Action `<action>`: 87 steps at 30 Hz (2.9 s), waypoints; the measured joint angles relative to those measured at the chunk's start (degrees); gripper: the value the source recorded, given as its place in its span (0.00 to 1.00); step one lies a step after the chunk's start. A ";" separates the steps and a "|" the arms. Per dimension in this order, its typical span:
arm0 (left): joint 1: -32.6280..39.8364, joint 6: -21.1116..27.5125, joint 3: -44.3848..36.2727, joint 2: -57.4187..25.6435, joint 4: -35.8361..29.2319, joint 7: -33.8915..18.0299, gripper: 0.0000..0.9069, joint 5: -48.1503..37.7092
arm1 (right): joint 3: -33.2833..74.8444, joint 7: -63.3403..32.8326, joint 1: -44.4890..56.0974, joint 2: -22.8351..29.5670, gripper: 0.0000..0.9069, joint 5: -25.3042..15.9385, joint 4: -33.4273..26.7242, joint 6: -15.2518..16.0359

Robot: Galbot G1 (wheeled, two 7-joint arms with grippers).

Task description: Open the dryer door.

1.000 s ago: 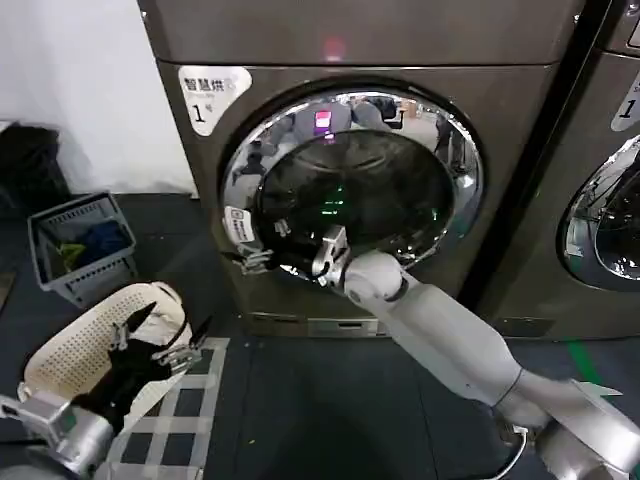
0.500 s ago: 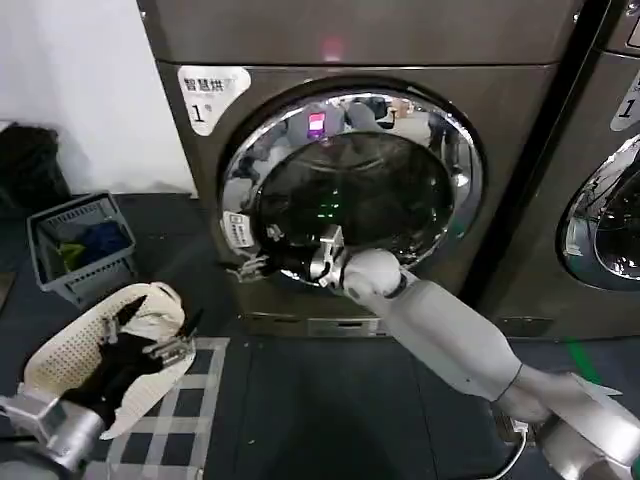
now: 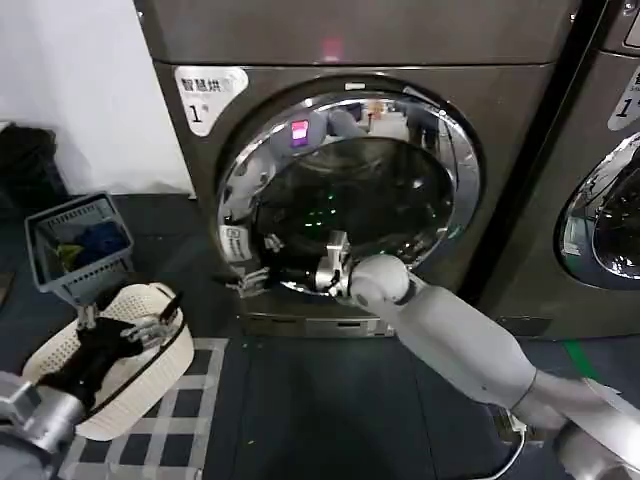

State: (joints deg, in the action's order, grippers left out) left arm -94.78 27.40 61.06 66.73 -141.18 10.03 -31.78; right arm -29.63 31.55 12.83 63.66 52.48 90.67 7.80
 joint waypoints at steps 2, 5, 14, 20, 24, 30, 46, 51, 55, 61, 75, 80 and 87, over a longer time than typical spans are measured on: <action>0.54 0.09 0.01 -0.47 0.55 -0.05 1.00 -0.47 | -0.13 0.55 0.28 -0.86 1.00 0.59 0.98 0.01; 1.44 0.27 -0.03 -1.11 1.53 -0.27 1.00 -1.62 | -0.40 1.37 0.69 -2.16 1.00 1.28 2.67 0.09; 4.06 -0.05 -0.49 -3.53 4.90 -1.16 1.00 -6.84 | -0.62 3.92 2.01 -5.62 1.00 3.14 6.92 0.49; 5.40 -0.44 -1.47 -5.44 7.34 -1.18 1.00 -7.25 | -0.92 6.82 2.22 -8.32 1.00 4.68 9.86 0.47; 6.43 -0.83 -2.32 -6.67 8.81 -1.19 1.00 -7.21 | -0.90 8.99 2.34 -10.26 1.00 5.48 11.49 0.47; 8.08 -2.23 -3.80 -8.27 11.27 -1.05 1.00 -7.71 | -0.95 13.22 2.84 -13.22 1.00 5.74 13.82 0.11; 10.24 -8.60 -9.60 -14.52 13.57 2.90 1.00 -7.59 | -0.99 22.87 4.20 -21.51 1.00 5.76 18.52 -2.86; 11.80 -9.69 -12.77 -17.03 13.58 2.93 1.00 -7.95 | -0.36 24.74 5.54 -24.26 1.00 5.94 20.56 -3.10; 13.03 -11.44 -15.18 -19.11 13.70 3.69 1.00 -8.17 | 0.17 27.14 6.40 -26.08 1.00 6.56 20.91 -3.46; 14.83 -13.94 -19.46 -22.51 13.22 5.90 1.00 -7.79 | 1.51 30.83 8.02 -28.73 1.00 7.71 20.94 -4.49; 19.57 -17.51 -26.70 -28.80 12.23 9.94 1.00 -7.86 | 6.08 40.27 12.64 -34.00 1.00 8.56 21.44 -6.72; 21.25 -19.69 -28.81 -30.51 11.93 12.94 1.00 -6.42 | 8.57 42.21 14.90 -35.68 1.00 7.98 22.15 -7.45; 24.17 -23.03 -32.56 -32.79 11.80 17.29 1.00 -4.56 | 14.77 40.63 20.38 -38.30 1.00 4.92 22.09 -10.03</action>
State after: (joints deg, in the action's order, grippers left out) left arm -70.61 4.37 28.50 33.94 -129.37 27.32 -36.33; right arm -14.86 72.18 33.21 25.36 57.41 112.76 -2.23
